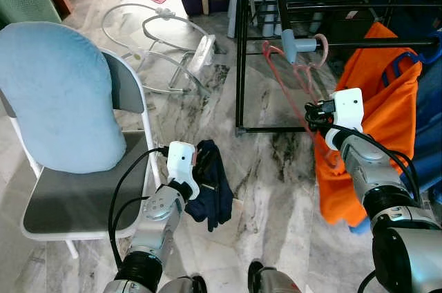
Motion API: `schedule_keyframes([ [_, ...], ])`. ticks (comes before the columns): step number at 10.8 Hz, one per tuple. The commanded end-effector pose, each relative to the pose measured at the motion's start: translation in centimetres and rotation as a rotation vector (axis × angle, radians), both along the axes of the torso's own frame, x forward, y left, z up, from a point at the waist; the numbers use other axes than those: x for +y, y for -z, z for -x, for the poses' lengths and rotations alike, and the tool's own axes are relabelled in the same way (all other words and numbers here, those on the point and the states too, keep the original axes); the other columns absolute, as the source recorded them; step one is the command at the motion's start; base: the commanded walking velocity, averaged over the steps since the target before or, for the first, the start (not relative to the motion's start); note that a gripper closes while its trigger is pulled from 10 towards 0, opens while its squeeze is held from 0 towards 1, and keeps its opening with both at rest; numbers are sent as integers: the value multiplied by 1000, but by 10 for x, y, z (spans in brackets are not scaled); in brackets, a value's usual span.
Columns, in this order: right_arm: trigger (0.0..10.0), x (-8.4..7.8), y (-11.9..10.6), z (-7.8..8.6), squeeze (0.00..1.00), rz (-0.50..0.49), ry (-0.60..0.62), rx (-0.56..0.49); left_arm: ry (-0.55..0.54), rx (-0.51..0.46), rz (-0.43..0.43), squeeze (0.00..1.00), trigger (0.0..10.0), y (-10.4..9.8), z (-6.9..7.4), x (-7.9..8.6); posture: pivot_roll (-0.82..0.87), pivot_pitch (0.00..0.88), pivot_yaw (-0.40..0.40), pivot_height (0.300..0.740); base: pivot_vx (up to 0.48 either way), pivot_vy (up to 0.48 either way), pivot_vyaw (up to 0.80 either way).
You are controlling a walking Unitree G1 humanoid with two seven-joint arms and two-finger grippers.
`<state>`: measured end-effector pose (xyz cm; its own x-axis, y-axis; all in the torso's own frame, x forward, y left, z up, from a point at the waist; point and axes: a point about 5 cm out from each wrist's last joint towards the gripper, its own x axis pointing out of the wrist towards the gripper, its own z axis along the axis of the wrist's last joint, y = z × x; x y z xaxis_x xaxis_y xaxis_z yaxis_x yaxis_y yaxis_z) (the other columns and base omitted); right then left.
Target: Hang hanger
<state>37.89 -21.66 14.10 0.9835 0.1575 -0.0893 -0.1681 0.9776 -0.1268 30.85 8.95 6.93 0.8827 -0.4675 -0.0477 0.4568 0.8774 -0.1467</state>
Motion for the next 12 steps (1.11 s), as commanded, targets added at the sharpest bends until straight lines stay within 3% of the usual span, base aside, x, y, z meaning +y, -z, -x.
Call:
schedule_keyframes([
  [1,627,-3,0,0,0,-13,20,6,17,-4,-15,0,10000,-1,-1,-1,-76,187,55,740,0,0,0],
  [4,0,-5,-2,-1,0,-2,27,4,17,-3,-18,0,10000,-1,-2,-1,-75,185,53,740,0,0,0],
  [7,0,-4,-9,-3,0,6,21,-34,18,4,-26,0,10000,0,-3,-2,-75,181,55,740,0,0,0],
  [8,1294,-2,-16,-5,0,18,11,-70,14,5,-34,0,10000,0,-3,-2,-77,181,56,740,0,0,0],
  [9,10000,0,-32,-6,0,45,18,-168,-26,5,-53,0,10000,0,-5,0,-79,182,56,740,0,0,0],
  [10,10000,0,-38,-3,0,40,23,-227,-45,-5,-22,0,10000,-4,-8,1,-89,178,58,740,0,0,0],
  [12,10000,4,-43,7,0,56,22,-311,-89,30,-36,0,10000,-1,-13,3,-111,166,62,740,0,0,0],
])
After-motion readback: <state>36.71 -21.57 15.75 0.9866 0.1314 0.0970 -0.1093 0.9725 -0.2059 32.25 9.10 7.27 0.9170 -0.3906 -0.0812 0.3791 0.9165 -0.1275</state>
